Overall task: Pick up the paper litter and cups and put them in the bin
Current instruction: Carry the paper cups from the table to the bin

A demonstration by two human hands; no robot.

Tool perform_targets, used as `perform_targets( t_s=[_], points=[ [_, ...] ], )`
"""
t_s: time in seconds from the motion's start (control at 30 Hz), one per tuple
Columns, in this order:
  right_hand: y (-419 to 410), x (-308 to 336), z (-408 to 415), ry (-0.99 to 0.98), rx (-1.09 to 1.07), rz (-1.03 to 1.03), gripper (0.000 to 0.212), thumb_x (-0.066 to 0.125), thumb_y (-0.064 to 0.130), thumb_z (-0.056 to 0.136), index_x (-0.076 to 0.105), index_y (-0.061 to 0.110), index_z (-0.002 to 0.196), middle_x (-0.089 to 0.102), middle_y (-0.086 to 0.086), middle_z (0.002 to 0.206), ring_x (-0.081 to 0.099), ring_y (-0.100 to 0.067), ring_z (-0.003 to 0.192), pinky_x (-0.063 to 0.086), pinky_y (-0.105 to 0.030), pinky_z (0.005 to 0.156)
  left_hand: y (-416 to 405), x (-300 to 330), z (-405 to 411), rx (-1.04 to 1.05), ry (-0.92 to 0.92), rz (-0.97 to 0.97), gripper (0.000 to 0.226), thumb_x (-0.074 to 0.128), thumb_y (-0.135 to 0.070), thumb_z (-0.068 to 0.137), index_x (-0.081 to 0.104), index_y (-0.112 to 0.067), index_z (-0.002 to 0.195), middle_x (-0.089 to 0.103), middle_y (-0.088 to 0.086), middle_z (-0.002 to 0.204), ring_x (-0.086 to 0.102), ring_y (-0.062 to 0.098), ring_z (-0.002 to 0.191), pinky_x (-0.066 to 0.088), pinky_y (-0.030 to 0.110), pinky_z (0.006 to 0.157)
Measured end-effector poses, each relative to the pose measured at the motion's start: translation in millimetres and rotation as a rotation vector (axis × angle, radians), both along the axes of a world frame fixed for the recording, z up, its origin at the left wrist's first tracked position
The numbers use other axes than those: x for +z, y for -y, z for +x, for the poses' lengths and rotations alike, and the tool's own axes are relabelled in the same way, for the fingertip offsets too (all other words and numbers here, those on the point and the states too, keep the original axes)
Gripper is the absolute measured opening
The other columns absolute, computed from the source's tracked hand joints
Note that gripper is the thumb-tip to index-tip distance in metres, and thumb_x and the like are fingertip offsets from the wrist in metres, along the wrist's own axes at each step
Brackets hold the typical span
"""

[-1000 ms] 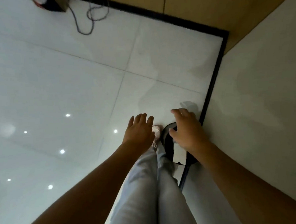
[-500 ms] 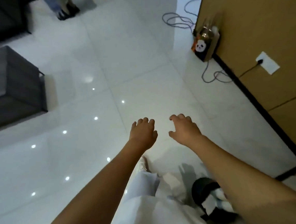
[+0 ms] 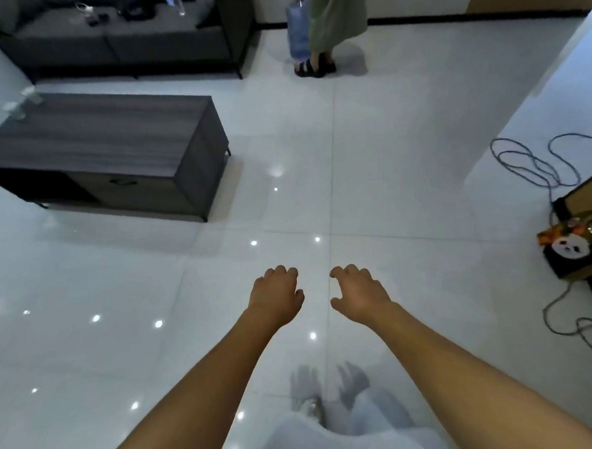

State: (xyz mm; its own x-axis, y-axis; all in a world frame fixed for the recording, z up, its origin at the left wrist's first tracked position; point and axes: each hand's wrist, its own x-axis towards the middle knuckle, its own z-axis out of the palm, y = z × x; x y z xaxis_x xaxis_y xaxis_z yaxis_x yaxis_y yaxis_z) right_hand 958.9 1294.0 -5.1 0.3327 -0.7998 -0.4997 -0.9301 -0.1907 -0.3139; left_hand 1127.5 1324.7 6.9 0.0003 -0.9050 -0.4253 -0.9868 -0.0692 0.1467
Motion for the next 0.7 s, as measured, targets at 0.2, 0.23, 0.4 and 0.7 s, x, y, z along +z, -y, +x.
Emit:
perform_targets(
  t_s=[0.2, 0.23, 0.4, 0.7],
  points=[
    [127.0, -7.6, 41.4, -0.002, 0.119, 0.016, 0.057, 0.055, 0.029, 0.091, 0.033, 0.020, 0.143, 0.041, -0.007, 0.137, 0.040, -0.028, 0.124, 0.042, -0.040, 0.097, 108.1, -10.4, 42.3, 0.116, -0.002, 0.095, 0.042, 0.042, -0.034, 0.097, 0.044, -0.010, 0.132, 0.049, 0.009, 0.128, 0.047, 0.027, 0.117, 0.043, 0.037, 0.094],
    [153.9, -10.3, 43.1, -0.012, 0.136, 0.021, 0.057, 0.055, 0.029, 0.091, 0.033, 0.020, 0.143, 0.041, -0.007, 0.137, 0.040, -0.028, 0.124, 0.042, -0.040, 0.097, 132.3, -11.9, 44.1, 0.124, -0.007, 0.096, 0.042, 0.042, -0.034, 0.097, 0.044, -0.010, 0.132, 0.049, 0.009, 0.128, 0.047, 0.027, 0.118, 0.043, 0.038, 0.094],
    [298.6, -8.2, 48.1, -0.084, 0.226, 0.012, 0.054, 0.054, 0.028, 0.091, 0.035, 0.020, 0.140, 0.042, -0.008, 0.134, 0.041, -0.029, 0.121, 0.043, -0.039, 0.095, 257.8, -11.3, 48.6, 0.216, -0.039, 0.095, 0.041, 0.041, -0.032, 0.097, 0.044, -0.010, 0.132, 0.048, 0.009, 0.130, 0.044, 0.027, 0.120, 0.040, 0.037, 0.095],
    [522.4, 8.7, 94.0, -0.128, 0.334, -0.015, 0.053, 0.054, 0.026, 0.089, 0.037, 0.020, 0.139, 0.043, -0.007, 0.133, 0.041, -0.028, 0.122, 0.043, -0.039, 0.094, 449.3, -4.1, 86.7, 0.328, -0.036, 0.116, 0.041, 0.042, -0.032, 0.097, 0.045, -0.011, 0.132, 0.049, 0.009, 0.129, 0.045, 0.027, 0.120, 0.039, 0.037, 0.097]
  ],
)
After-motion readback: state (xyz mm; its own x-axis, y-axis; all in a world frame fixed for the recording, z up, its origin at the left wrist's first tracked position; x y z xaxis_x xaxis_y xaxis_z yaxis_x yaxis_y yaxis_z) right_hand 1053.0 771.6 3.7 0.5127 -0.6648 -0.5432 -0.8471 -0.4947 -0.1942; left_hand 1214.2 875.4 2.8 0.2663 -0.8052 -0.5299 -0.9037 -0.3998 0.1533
